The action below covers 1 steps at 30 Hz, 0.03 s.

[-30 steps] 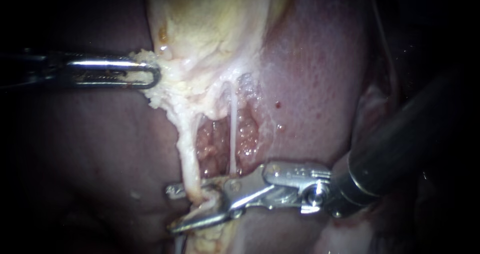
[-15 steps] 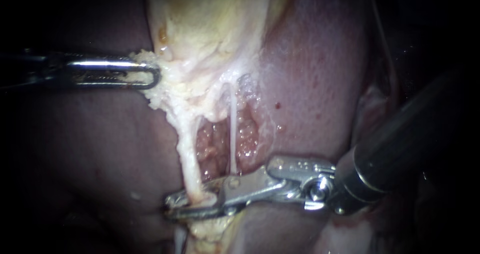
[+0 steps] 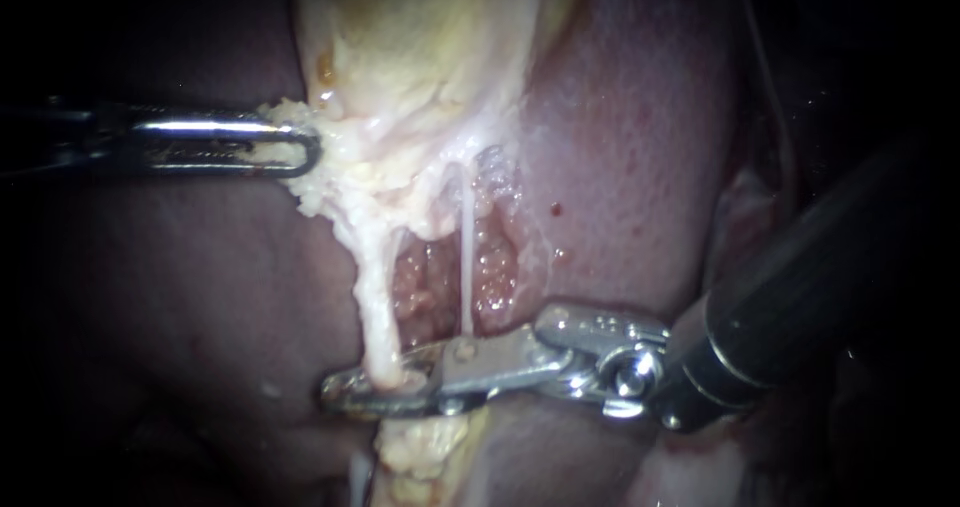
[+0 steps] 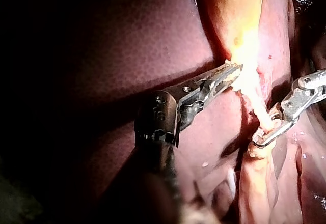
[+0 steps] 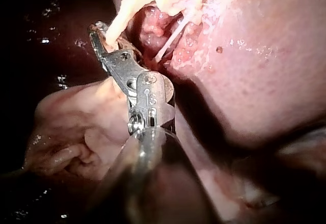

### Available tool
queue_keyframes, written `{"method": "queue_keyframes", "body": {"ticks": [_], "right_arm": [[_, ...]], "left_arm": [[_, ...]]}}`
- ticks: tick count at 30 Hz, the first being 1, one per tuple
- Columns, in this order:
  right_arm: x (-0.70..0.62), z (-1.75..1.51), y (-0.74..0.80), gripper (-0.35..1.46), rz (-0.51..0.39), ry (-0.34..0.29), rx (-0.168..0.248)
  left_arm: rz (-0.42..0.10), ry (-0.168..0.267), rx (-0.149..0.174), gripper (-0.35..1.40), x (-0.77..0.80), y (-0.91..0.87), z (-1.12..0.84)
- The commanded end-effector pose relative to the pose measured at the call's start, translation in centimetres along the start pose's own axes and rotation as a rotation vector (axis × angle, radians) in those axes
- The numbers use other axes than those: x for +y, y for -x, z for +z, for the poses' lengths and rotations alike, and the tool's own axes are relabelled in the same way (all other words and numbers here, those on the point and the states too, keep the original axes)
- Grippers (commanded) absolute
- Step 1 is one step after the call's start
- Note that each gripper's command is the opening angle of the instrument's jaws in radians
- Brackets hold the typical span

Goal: Clipping first clip left tube

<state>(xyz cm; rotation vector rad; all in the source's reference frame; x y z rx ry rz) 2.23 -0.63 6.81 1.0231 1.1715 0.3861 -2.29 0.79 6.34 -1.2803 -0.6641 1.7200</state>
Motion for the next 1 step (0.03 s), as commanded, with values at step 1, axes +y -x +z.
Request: {"method": "queue_keyframes", "body": {"ticks": [1], "right_arm": [[0.00,0.01,0.00,-0.35,0.001,0.000,0.001]], "left_arm": [[0.000,0.000,0.000,-0.35,0.00,0.00,0.00]]}}
